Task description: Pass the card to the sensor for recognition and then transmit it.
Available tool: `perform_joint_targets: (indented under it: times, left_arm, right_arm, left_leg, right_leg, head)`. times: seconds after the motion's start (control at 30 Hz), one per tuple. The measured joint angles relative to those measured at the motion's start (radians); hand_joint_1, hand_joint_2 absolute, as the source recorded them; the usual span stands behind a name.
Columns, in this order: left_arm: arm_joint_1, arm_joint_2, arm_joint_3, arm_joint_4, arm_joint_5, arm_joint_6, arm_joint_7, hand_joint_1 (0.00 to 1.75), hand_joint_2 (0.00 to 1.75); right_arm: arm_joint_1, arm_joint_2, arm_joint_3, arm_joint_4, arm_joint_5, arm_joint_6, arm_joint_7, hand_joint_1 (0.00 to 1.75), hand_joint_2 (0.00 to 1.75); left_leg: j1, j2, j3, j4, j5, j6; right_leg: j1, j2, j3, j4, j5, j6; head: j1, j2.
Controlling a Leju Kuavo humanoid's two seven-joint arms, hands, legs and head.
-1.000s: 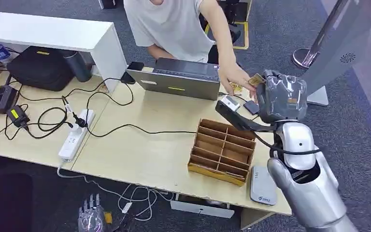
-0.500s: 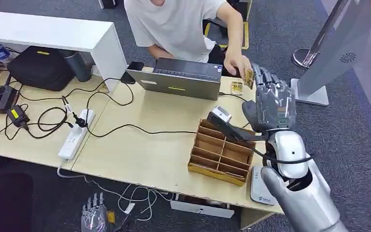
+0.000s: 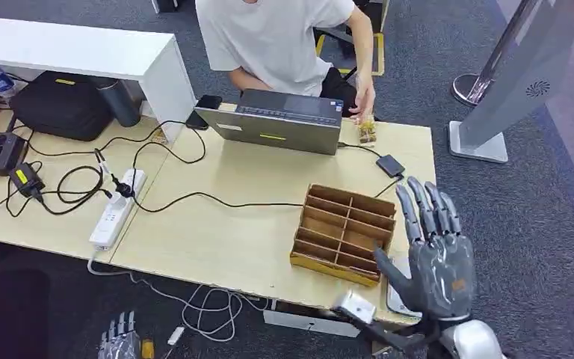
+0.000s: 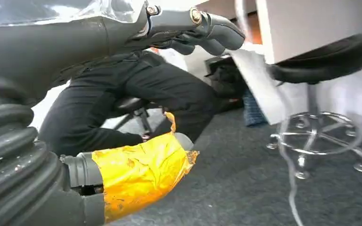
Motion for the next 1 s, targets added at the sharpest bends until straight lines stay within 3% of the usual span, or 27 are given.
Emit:
perform_joint_targets:
  times: [0.2, 0.37, 0.63, 0.8, 1.0]
  left_arm:
    - [0.009, -0.013, 0.136, -0.019, -0.008, 0.0, -0.063, 0.0, 1.75]
    - [0.009, -0.018, 0.186, -0.025, -0.008, 0.0, -0.072, 0.0, 1.75]
    - [0.009, -0.02, 0.194, -0.027, -0.018, 0.0, -0.071, 0.0, 1.75]
    - [0.008, -0.021, 0.191, -0.027, -0.027, 0.0, -0.061, 0.0, 1.75]
    - [0.008, -0.021, 0.19, -0.027, -0.027, 0.0, -0.061, 0.0, 1.75]
  right_arm:
    - [0.161, -0.039, 0.007, -0.091, 0.002, -0.072, -0.027, 0.0, 1.75]
    - [0.215, -0.042, 0.027, -0.098, 0.016, -0.088, -0.027, 0.0, 1.75]
    - [0.179, -0.042, 0.04, -0.015, -0.024, -0.062, -0.048, 0.0, 1.75]
    - [0.122, -0.002, 0.051, 0.094, -0.028, -0.047, -0.055, 0.0, 1.75]
    - [0.12, 0.0, 0.051, 0.098, -0.029, -0.047, -0.055, 0.0, 1.75]
  left_leg:
    - [0.0, 0.001, 0.0, 0.0, 0.0, 0.0]
    - [0.0, 0.002, 0.001, 0.0, 0.0, 0.0]
    - [0.0, 0.002, 0.001, 0.0, 0.0, 0.0]
    - [0.0, 0.003, 0.002, 0.0, 0.0, 0.0]
    - [0.0, 0.003, 0.002, 0.0, 0.0, 0.0]
  right_leg:
    - [0.0, 0.001, 0.0, 0.0, 0.0, 0.0]
    - [0.0, 0.002, 0.0, 0.0, 0.0, 0.0]
    - [0.0, 0.002, 0.001, 0.0, 0.0, 0.0]
    - [0.0, 0.003, 0.001, 0.0, 0.001, 0.0]
    - [0.0, 0.003, 0.001, 0.0, 0.001, 0.0]
  head:
    - [0.0, 0.0]
    - [0.0, 0.0]
    - [0.0, 0.0]
    - [0.0, 0.0]
    - [0.0, 0.0]
